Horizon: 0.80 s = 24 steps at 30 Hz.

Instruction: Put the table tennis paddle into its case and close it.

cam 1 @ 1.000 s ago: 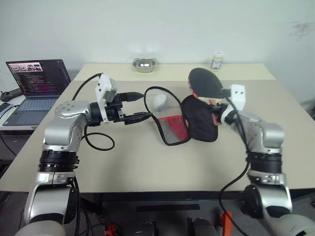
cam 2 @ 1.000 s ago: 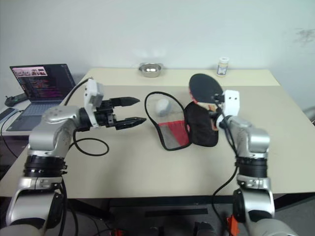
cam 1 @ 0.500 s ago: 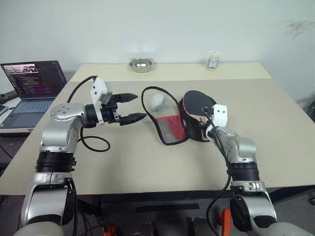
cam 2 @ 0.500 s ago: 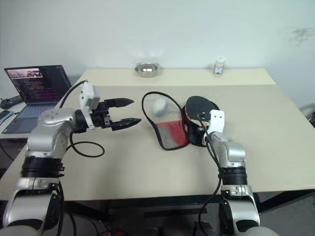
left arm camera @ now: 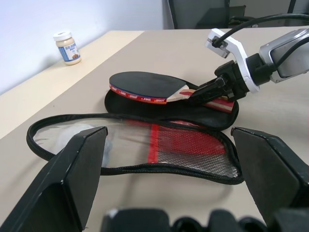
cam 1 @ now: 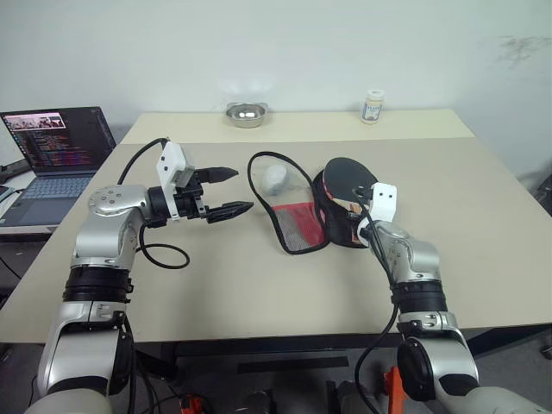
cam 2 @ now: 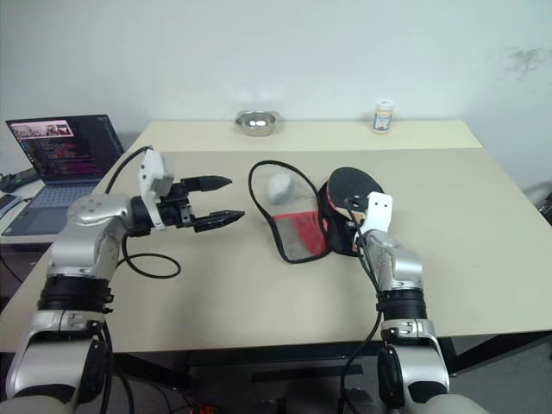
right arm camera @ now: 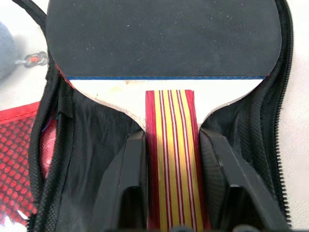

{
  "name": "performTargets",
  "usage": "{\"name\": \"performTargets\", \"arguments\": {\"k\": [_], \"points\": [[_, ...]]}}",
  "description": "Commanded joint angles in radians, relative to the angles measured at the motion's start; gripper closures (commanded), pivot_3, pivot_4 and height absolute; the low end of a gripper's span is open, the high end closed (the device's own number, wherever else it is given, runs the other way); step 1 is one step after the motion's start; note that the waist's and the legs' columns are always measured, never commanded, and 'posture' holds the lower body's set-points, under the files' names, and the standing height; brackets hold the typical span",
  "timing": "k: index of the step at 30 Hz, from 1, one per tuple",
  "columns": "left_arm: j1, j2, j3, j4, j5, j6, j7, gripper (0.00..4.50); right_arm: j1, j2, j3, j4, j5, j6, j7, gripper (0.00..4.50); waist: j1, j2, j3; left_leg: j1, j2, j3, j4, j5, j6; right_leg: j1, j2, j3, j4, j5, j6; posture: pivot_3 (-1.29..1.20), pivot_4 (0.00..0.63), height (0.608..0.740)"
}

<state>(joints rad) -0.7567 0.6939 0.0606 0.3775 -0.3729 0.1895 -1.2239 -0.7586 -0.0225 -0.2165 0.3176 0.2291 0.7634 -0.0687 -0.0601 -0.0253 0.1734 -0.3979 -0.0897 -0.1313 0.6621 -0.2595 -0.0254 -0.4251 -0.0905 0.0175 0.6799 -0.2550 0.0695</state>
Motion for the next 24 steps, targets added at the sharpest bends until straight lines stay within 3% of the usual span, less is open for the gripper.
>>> {"name": "performTargets", "arguments": {"k": [1, 5, 7, 10, 14, 19, 22, 24], "points": [[-0.013, 0.004, 0.010, -0.012, 0.005, -0.005, 0.006, 0.00, -0.002, 0.003, 0.010, -0.076, 0.013, 0.009, 0.005, 1.50, 0.000, 0.000, 0.000, 0.000, 0.000, 0.000, 0.000, 0.000, 0.000, 0.000, 0.000, 0.000, 0.000, 0.000, 0.000, 0.00, 0.150, 0.740], [-0.010, 0.001, 0.009, -0.004, 0.012, -0.005, 0.014, 0.00, 0.012, -0.003, 0.041, -0.177, 0.011, 0.054, 0.016, 0.07, 0.000, 0.000, 0.000, 0.000, 0.000, 0.000, 0.000, 0.000, 0.000, 0.000, 0.000, 0.000, 0.000, 0.000, 0.000, 0.00, 0.150, 0.740], [-0.006, 0.001, 0.009, -0.001, 0.015, -0.006, 0.016, 0.00, 0.024, -0.016, 0.058, -0.235, 0.011, 0.085, 0.029, 0.03, 0.000, 0.000, 0.000, 0.000, 0.000, 0.000, 0.000, 0.000, 0.000, 0.000, 0.000, 0.000, 0.000, 0.000, 0.000, 0.00, 0.150, 0.740], [0.003, 0.004, 0.008, 0.043, 0.042, -0.015, 0.037, 0.00, 0.068, -0.151, 0.151, -0.485, 0.089, 0.206, 0.214, 0.03, 0.002, 0.001, 0.000, 0.000, 0.000, 0.000, 0.000, -0.001, 0.001, 0.000, 0.000, 0.000, 0.000, 0.000, 0.000, 0.00, 0.150, 0.740], [-0.009, -0.008, -0.022, 0.171, 0.115, -0.066, 0.073, 0.00, 0.160, -0.494, 0.229, -0.743, 0.201, 0.265, 0.535, 0.03, 0.009, 0.000, 0.000, -0.001, -0.001, -0.001, 0.000, -0.002, 0.003, 0.001, 0.000, -0.002, -0.003, 0.000, 0.001, 0.00, 0.150, 0.740], [-0.064, -0.044, -0.062, 0.341, 0.197, -0.167, 0.084, 0.00, 0.235, -0.702, 0.117, -0.826, 0.326, 0.238, 0.737, 0.03, 0.012, -0.001, 0.001, 0.000, 0.000, -0.002, 0.000, -0.002, 0.004, 0.005, 0.000, -0.004, -0.004, -0.001, 0.001, 0.00, 0.150, 0.740], [-0.133, -0.095, -0.099, 0.491, 0.265, -0.252, 0.135, 0.62, 0.262, -0.786, 0.057, -0.855, 0.391, 0.242, 0.821, 0.00, 0.019, -0.002, 0.001, 0.000, 0.000, -0.002, 0.001, -0.002, 0.004, 0.005, -0.001, -0.005, -0.003, 0.000, 0.001, 0.00, 0.150, 0.740], [-0.177, -0.134, -0.106, 0.564, 0.285, -0.284, 0.157, 1.32, 0.265, -0.810, 0.043, -0.864, 0.417, 0.252, 0.835, 0.00, 0.025, -0.002, 0.001, 0.000, -0.001, -0.002, 0.001, -0.002, 0.004, 0.005, -0.001, -0.005, -0.003, 0.000, 0.001, 0.00, 0.150, 0.740]]}}
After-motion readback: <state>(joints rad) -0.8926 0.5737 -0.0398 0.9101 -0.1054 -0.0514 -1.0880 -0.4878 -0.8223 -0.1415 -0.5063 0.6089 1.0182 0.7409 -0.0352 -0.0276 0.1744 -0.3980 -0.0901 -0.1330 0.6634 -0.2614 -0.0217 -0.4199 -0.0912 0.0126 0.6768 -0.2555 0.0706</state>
